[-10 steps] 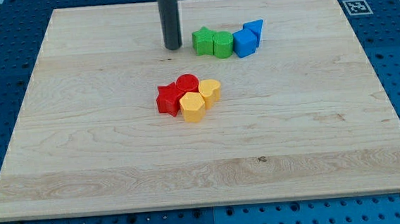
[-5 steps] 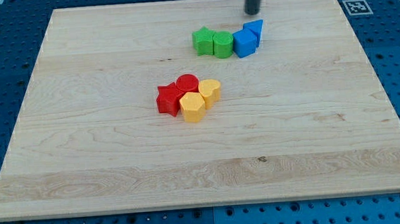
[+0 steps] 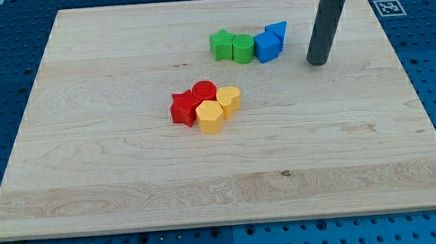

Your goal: Slide the blue cube up and a bit left

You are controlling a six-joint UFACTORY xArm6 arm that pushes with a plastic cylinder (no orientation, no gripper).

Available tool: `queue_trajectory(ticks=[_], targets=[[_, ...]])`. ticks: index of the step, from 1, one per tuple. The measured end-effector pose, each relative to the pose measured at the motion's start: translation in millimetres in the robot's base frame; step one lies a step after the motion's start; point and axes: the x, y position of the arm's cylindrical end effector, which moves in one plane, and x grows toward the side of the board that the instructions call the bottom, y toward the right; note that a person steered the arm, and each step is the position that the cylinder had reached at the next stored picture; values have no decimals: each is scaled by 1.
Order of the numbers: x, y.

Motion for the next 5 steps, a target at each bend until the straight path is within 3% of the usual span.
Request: queue_trajectory(ticks=[1,5], targets=[[6,-31],[-59,-76]])
